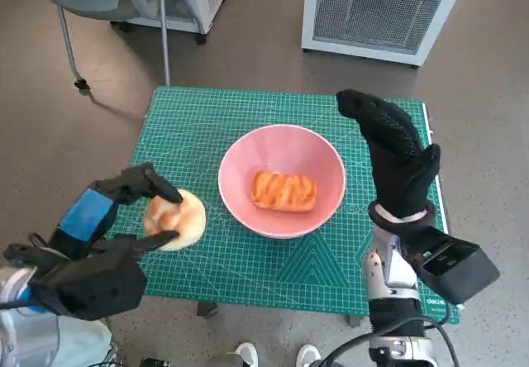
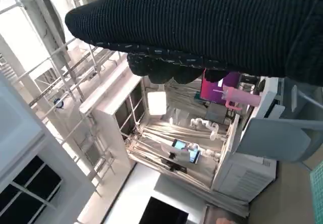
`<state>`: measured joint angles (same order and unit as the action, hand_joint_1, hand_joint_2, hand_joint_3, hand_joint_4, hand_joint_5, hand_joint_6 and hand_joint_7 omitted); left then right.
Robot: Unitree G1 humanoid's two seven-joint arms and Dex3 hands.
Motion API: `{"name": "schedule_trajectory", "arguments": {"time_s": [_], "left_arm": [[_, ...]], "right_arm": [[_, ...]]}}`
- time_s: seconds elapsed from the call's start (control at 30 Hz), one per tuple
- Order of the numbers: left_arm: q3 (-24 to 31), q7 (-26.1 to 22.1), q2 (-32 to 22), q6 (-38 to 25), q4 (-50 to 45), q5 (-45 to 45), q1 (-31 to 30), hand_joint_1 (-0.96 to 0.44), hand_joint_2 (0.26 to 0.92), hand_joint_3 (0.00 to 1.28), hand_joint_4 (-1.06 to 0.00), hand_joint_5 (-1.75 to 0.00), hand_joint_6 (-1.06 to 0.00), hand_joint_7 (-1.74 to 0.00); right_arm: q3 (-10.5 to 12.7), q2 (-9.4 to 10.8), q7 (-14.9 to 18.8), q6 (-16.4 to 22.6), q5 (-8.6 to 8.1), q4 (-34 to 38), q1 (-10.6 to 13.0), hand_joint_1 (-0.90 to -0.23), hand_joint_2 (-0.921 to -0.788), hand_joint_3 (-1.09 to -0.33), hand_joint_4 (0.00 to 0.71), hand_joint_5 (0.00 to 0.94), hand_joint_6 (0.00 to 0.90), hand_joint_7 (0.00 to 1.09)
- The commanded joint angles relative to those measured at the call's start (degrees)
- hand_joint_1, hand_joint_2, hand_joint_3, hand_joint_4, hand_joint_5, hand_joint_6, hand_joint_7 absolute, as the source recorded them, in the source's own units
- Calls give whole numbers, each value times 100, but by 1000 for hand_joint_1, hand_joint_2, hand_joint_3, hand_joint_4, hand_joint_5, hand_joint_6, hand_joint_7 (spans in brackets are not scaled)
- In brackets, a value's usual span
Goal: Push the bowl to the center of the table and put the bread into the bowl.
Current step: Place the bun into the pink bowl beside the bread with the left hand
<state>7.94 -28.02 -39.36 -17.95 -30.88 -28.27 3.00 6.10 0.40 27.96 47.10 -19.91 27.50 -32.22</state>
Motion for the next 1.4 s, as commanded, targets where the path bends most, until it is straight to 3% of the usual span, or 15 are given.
{"name": "schedule_trajectory", "arguments": {"time_s": [0.03, 0.4, 0.5, 0.8, 1.17, 1.33, 1.4], "left_arm": [[-31, -58, -155, 73, -97, 24, 468, 2, 758, 350, -719, -1117, -632, -1248], [-1026, -255, -39, -106, 307, -521, 2128, 2, 803, 234, -771, -1085, -662, -1157], [-1495, -238, 172, -85, 708, -794, 2693, 2, 808, 211, -790, -1059, -677, -1140], [-2397, 80, 690, 414, 2086, -1279, 3626, 2, 833, 163, -784, -1048, -682, -1142], [-2985, 449, 1048, 1129, 3546, -1588, 4086, 2, 862, 111, -782, -1064, -675, -1133], [-3057, 313, 1223, 1053, 3840, -1531, 4089, 2, 863, 111, -785, -1098, -676, -1095], [-3046, 206, 1310, 891, 3832, -1498, 4043, 2, 895, 99, -742, -1196, -621, -1089]], "right_arm": [[0, 0, -15, -47, 46, 101, 54, -502, -921, -815, 270, 8, -1, 669], [-13, 15, -37, -95, 49, 72, 61, -504, -921, -813, 270, 8, -1, 670], [-20, 20, -38, -111, 47, 46, 79, -508, -921, -810, 270, 8, -1, 670], [-19, -7, -110, -58, 148, -40, 131, -510, -921, -805, 272, 8, -1, 672], [1, -23, -289, 57, 319, -106, 187, -499, -921, -812, 272, 8, -1, 676], [-9, -42, -345, 89, 354, -124, 227, -502, -921, -813, 272, 9, -1, 678], [-17, -47, -376, 97, 379, -144, 245, -502, -921, -813, 272, 8, -1, 678]]}}
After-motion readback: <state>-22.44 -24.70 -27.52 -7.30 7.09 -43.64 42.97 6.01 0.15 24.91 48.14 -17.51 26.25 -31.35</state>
